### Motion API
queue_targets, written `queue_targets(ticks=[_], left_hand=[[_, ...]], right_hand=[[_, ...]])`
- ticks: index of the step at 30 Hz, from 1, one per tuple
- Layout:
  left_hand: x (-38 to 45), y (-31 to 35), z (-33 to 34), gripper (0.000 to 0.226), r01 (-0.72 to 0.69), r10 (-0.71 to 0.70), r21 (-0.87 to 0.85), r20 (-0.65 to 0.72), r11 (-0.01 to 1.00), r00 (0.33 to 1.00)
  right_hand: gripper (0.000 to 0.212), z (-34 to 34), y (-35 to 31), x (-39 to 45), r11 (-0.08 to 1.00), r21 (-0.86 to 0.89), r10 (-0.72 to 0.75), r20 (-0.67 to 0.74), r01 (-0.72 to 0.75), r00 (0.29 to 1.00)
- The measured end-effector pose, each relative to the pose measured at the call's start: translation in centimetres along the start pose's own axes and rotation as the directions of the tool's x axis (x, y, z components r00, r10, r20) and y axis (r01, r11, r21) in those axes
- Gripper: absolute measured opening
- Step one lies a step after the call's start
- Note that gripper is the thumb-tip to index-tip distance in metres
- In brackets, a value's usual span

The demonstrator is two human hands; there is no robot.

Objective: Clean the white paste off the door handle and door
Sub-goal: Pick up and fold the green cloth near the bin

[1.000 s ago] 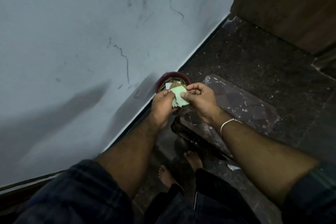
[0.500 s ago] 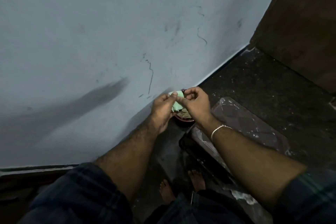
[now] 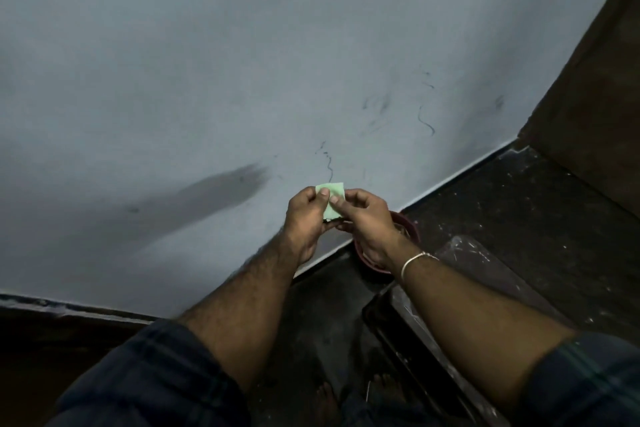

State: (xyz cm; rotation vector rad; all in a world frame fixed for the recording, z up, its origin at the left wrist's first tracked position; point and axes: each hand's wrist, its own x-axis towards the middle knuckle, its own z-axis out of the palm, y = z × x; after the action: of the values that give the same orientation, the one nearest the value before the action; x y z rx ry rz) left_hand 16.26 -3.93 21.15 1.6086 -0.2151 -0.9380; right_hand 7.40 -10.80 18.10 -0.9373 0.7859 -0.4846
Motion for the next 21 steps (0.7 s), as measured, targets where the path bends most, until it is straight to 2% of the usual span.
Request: queue_targets(ticks=[4, 7, 11, 15, 21], left_hand=[[-0.4, 2.0, -1.2, 0.021, -0.071, 0.071, 0.003, -0.06, 0.997, 0.996], [-1.0, 3.6, -2.2, 0.018, -0.134, 0.134, 0.011, -0.135, 0.991, 0.982], [-1.9, 6.1, -4.2, 0.025, -0.198, 0.203, 0.044, -0.244, 0.979, 0.948], [-3.0, 8.8, -7.5, 0.031, -0.261, 0.292, 0.134, -0.354, 0.956, 0.888], [-5.4, 12.1, -12.5, 0.034, -0.372, 0.384, 0.131, -0.514, 0.919, 0.767]], right_hand=[[0.021, 2.2, -1.4, 0.4, 0.999, -0.018, -0.035, 0.04, 0.036, 0.999], [0.025, 4.2, -2.5, 0.6, 0.998, -0.026, -0.052, 0.088, 0.055, 0.995], [0.019, 7.4, -4.1, 0.9, 0.997, -0.019, -0.073, 0.166, 0.078, 0.983], [0.012, 11.4, -6.2, 0.8, 0.989, -0.061, -0.115, 0.249, 0.134, 0.961], [0.017, 18.0, -8.8, -0.7, 0.977, -0.07, -0.154, 0.416, 0.201, 0.896]])
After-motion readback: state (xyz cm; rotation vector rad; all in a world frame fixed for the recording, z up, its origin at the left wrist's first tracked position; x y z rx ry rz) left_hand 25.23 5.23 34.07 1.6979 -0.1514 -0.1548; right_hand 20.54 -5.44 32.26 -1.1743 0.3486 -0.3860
